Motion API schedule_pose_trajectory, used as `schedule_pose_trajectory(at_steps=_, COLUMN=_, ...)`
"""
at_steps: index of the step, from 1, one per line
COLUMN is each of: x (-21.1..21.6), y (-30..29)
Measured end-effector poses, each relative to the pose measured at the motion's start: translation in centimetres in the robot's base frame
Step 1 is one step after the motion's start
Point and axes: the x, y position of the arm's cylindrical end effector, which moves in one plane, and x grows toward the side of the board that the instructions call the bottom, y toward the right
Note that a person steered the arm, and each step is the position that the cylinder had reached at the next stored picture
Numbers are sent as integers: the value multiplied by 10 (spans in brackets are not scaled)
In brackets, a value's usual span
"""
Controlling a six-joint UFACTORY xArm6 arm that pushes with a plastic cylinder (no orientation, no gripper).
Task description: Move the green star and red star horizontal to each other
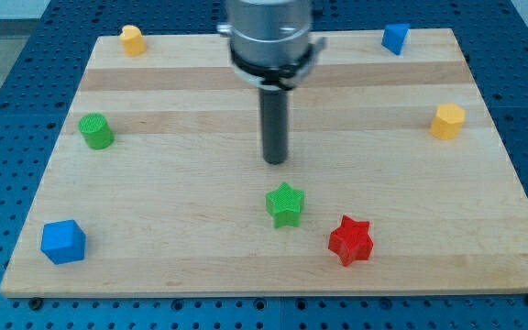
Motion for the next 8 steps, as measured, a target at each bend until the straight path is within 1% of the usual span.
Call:
schedule_pose_trajectory(at_steps=2, x=63, y=27)
schedule_pose_trajectory(at_steps=3, x=64, y=27)
schedule_pose_trajectory(at_steps=4, x=37, y=11)
schedule_pose_trajectory(at_steps=5, x=33, y=3)
schedule_pose_trajectory(at_steps=6, x=48, y=11)
schedule_pose_trajectory(at_steps=7, x=69, y=1)
schedule_pose_trajectory(at_steps=8, x=76, y=-1)
